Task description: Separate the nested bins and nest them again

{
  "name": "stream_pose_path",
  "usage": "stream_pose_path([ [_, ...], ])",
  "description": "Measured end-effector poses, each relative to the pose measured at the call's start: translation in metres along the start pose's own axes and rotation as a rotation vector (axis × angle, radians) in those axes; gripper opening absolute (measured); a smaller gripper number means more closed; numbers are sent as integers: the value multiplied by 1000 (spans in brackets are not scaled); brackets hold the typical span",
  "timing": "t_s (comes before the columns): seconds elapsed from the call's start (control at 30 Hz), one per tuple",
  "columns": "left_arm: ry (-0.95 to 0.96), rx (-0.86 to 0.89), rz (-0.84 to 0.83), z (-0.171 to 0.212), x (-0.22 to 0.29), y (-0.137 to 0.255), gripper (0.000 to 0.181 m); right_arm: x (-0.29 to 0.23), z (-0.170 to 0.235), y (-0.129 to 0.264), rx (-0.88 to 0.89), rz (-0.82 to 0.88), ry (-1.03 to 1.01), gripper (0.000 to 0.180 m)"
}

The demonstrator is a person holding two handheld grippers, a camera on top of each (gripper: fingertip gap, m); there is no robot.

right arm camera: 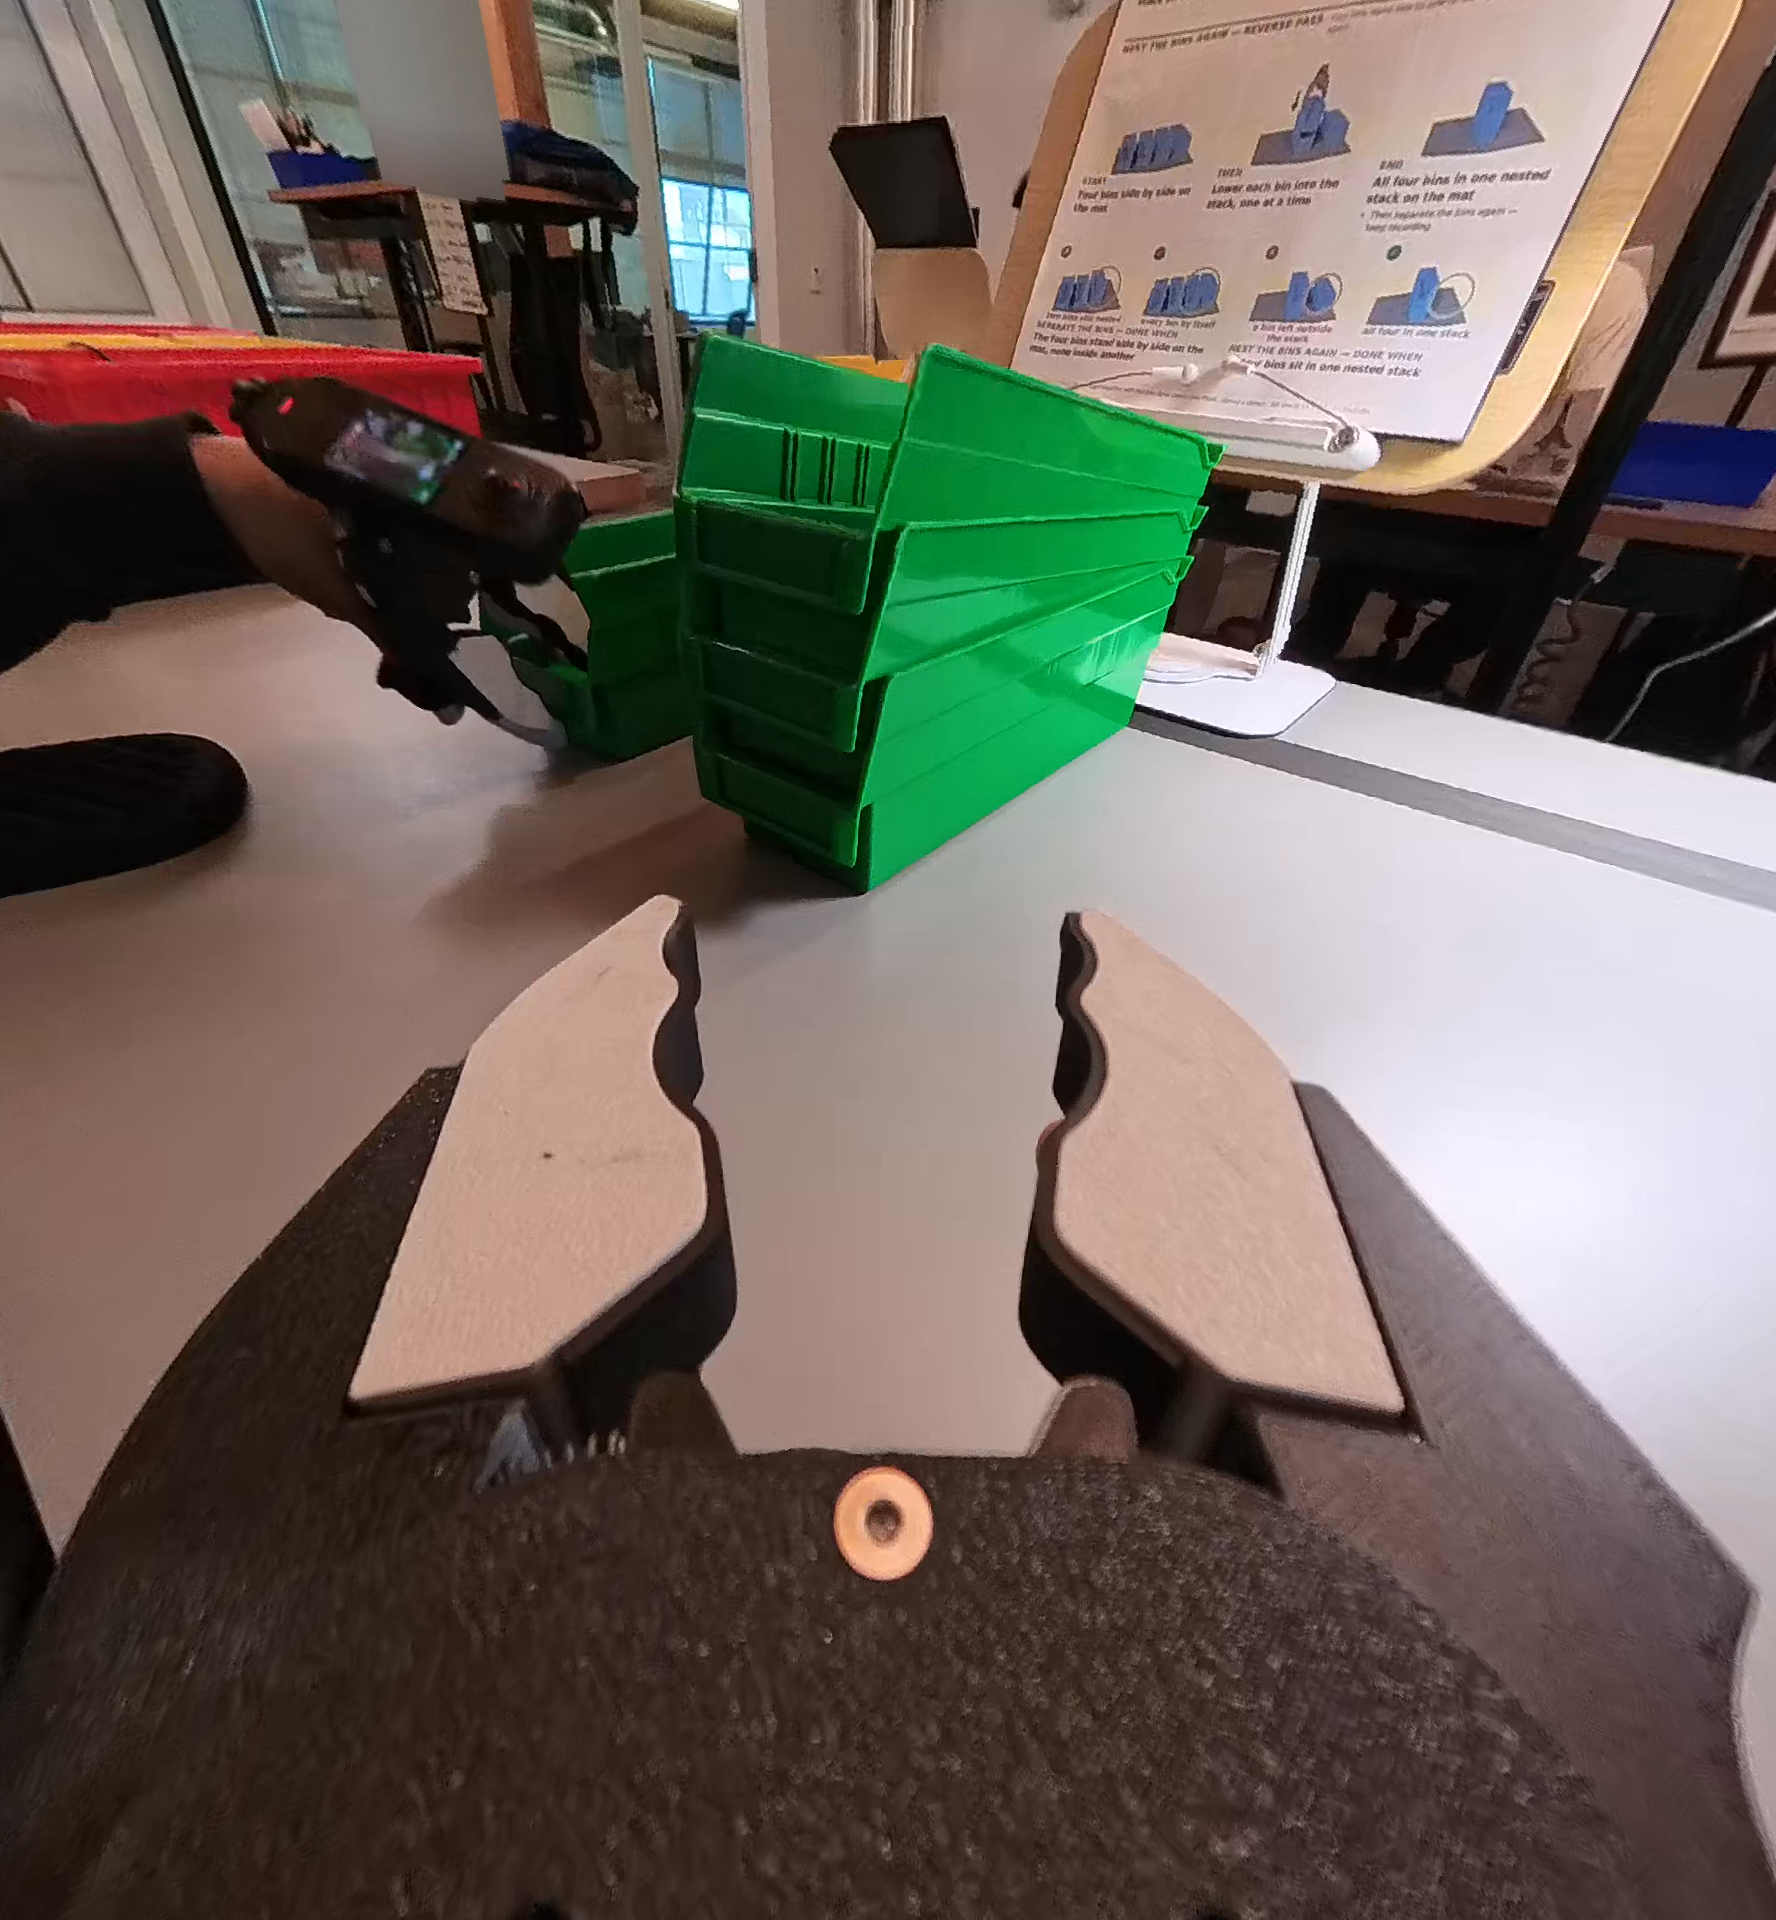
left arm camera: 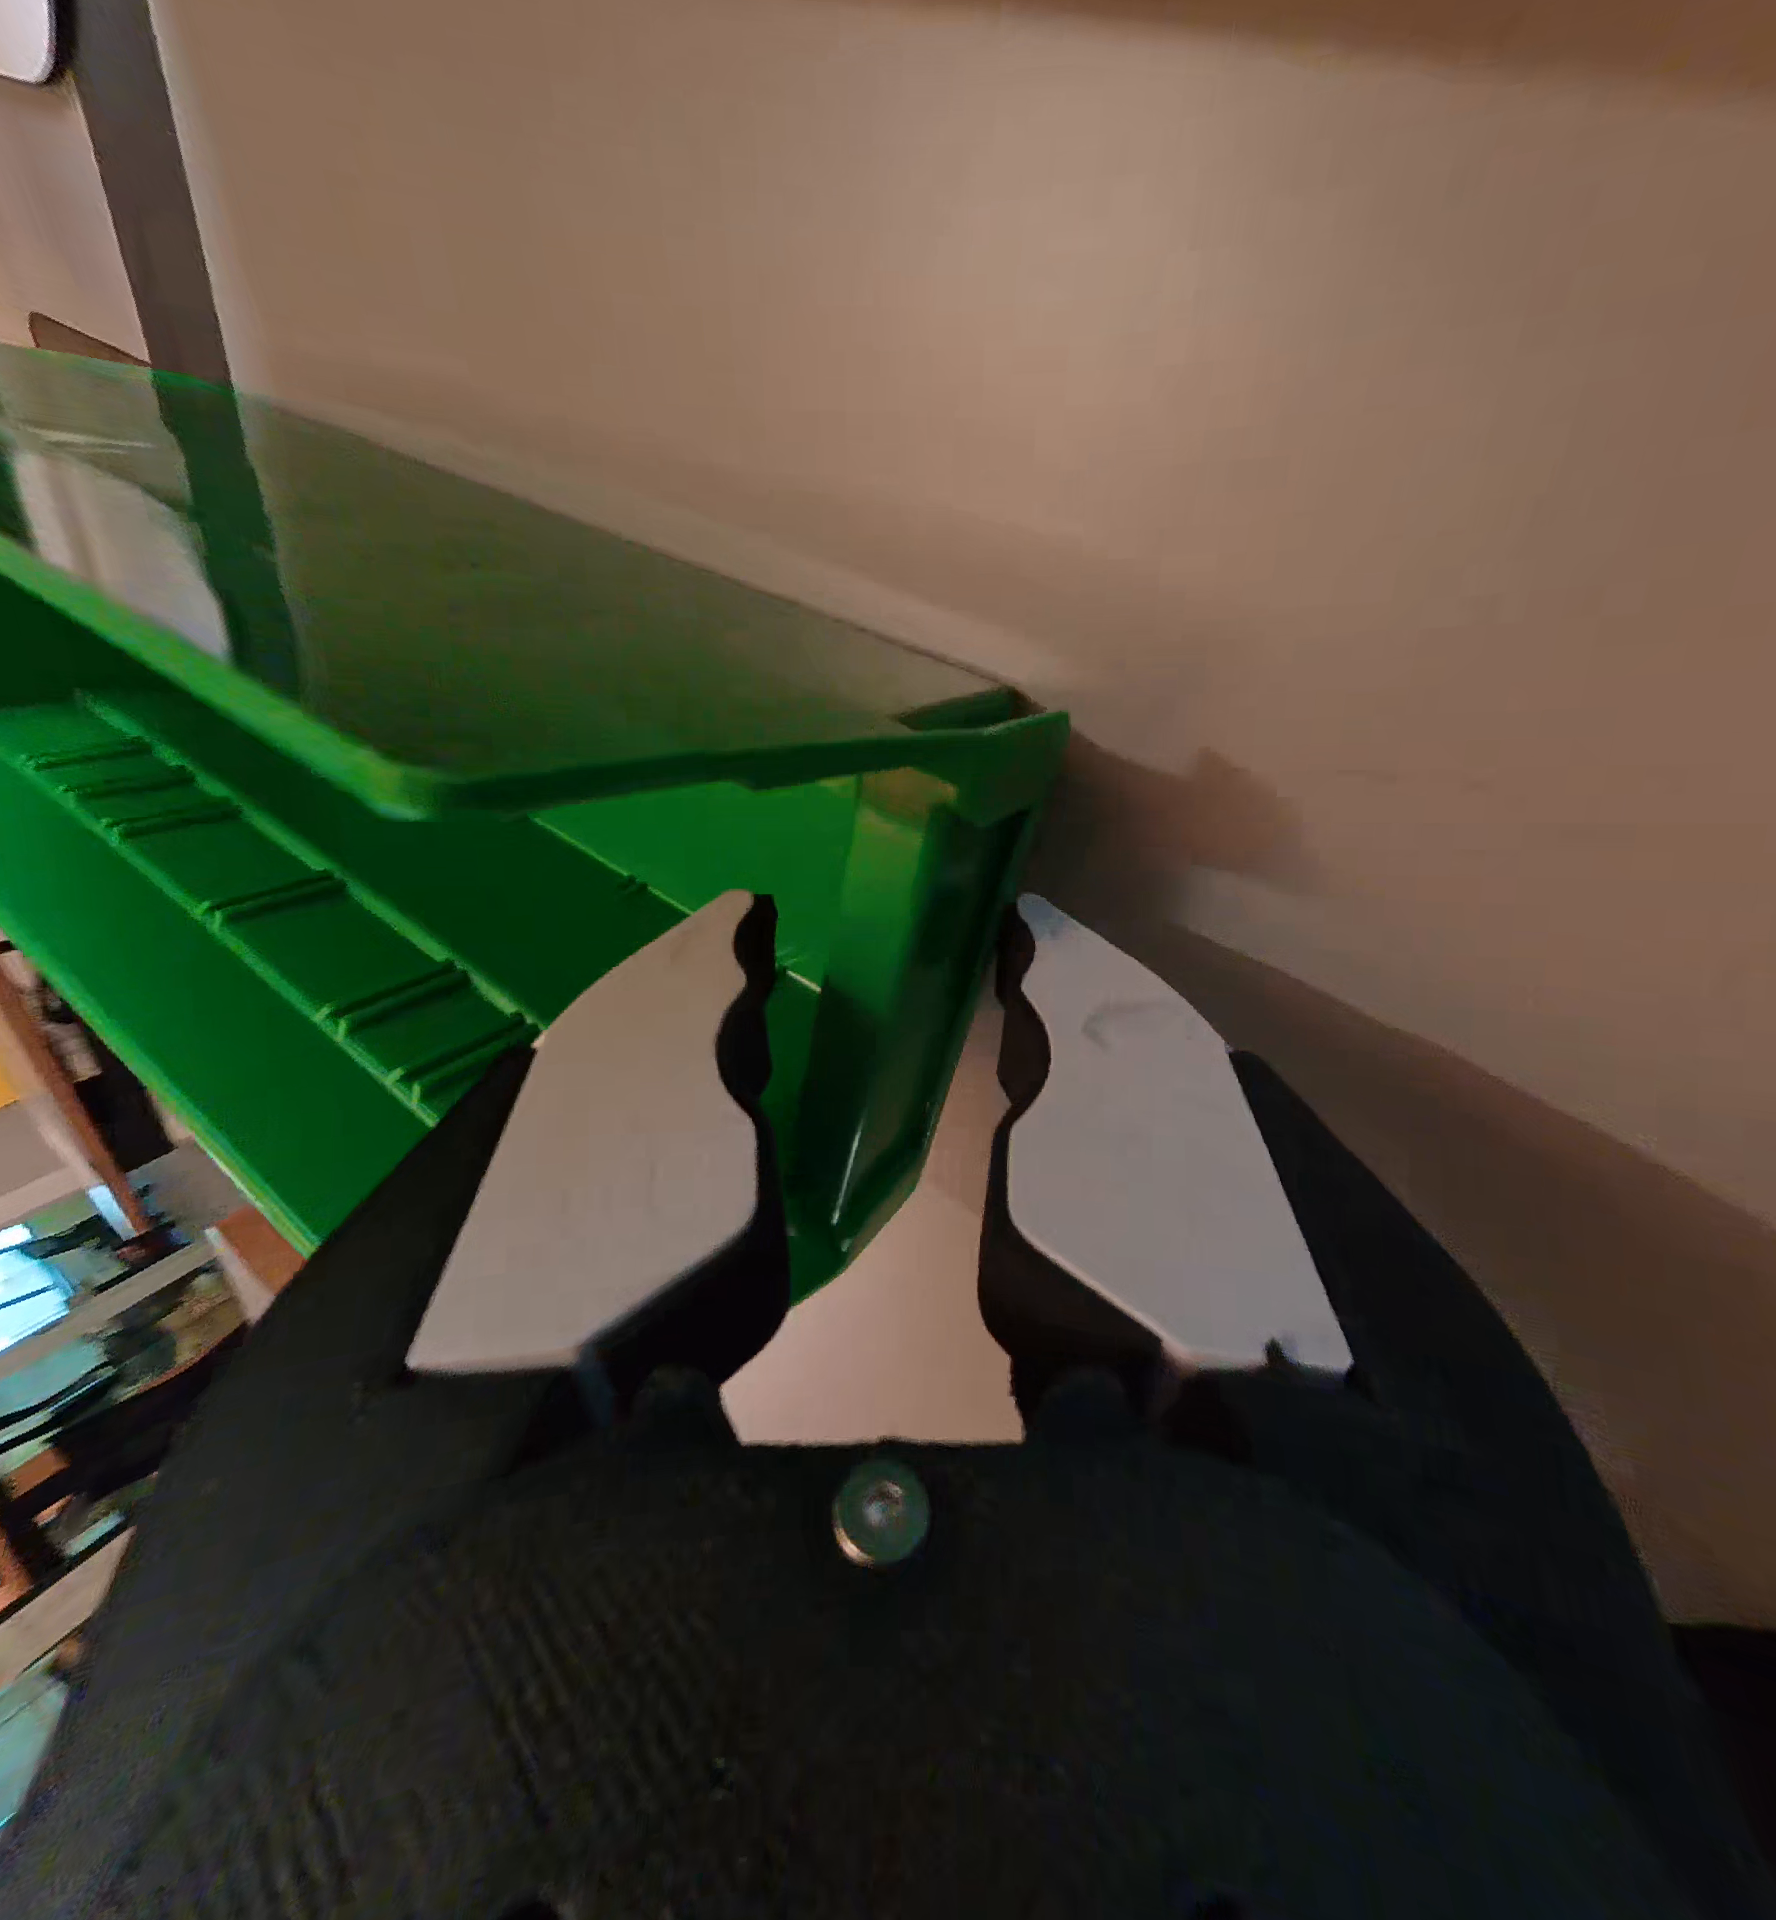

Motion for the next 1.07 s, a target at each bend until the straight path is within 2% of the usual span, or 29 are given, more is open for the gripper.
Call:
stream_pose_path([
  [0.07, -56, -16, -69, 4, -3, -6, 31, 1, 6, 0, -3, 0, -33, 66],
  [0.27, -80, 56, -97, 2, -2, -1, 30, 1, 9, 1, -6, -12, -55, 66],
  [0.37, -24, 134, -72, -6, 2, 17, 30, 2, 10, 1, -4, -14, -69, 66],
  [0.5, -15, 199, -164, -26, -21, 63, 29, 2, 10, 0, -2, -19, -85, 64],
  [0.67, -25, 314, -229, -76, -61, 133, 29, -1, 12, -2, -8, -30, -83, 63],
  [0.8, -100, 351, -229, -127, -81, 173, 29, -1, 11, -2, -3, -27, -78, 63],
  [0.93, -150, 347, -139, -176, -84, 186, 29, 0, 9, -1, 8, -12, -72, 65],
  [1.07, -180, 300, -37, -211, -77, 172, 29, 1, 8, 0, 15, -6, -64, 67],
])
Point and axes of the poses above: each gripper's, where its closed fingertips meet, y back along the fingers, z out of its underside, x = y × z across the jaws, the point moved 1 cm from there along y, back along the fingers, and after that the axes turned 15 degrees about x, right-handed, at the moved point
